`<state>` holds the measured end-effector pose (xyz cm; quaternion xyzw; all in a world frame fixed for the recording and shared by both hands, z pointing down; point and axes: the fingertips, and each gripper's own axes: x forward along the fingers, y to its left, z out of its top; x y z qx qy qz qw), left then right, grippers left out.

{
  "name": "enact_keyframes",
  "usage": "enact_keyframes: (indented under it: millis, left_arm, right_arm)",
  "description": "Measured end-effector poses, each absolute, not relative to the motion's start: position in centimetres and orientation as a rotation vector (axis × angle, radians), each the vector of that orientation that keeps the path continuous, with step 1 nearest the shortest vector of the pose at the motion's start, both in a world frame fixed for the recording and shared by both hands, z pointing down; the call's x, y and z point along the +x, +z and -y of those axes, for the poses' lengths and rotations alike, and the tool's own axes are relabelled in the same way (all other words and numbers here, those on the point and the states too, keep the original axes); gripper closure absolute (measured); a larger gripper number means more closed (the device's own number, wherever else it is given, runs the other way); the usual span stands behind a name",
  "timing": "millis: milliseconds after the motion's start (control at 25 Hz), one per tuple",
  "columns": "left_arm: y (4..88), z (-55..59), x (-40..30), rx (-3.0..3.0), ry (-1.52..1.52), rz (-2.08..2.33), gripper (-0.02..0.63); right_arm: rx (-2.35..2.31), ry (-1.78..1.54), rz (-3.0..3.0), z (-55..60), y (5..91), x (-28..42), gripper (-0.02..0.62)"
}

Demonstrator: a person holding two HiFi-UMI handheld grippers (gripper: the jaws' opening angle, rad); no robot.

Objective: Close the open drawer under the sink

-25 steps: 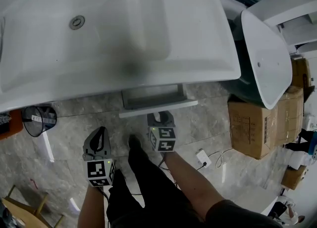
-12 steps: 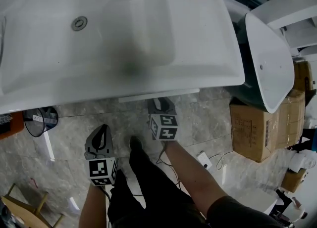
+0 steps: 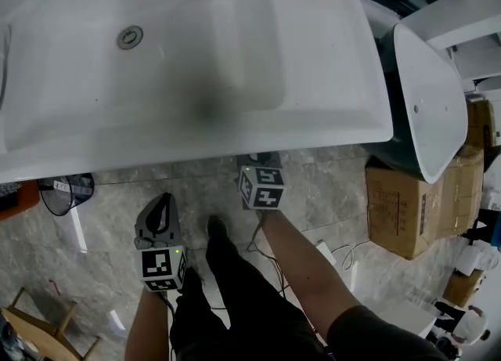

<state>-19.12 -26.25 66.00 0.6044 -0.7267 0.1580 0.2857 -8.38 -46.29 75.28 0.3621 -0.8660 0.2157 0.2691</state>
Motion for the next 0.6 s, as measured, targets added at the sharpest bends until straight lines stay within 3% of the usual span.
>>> enact_keyframes:
  millis: [600]
  left_arm:
    - [62.3, 24.4, -21.6, 1.597, 0.390, 2.000, 0.584]
  right_arm:
    - [1.037, 0.620, 2.236, 45.1, 75.2, -7.8, 0.445]
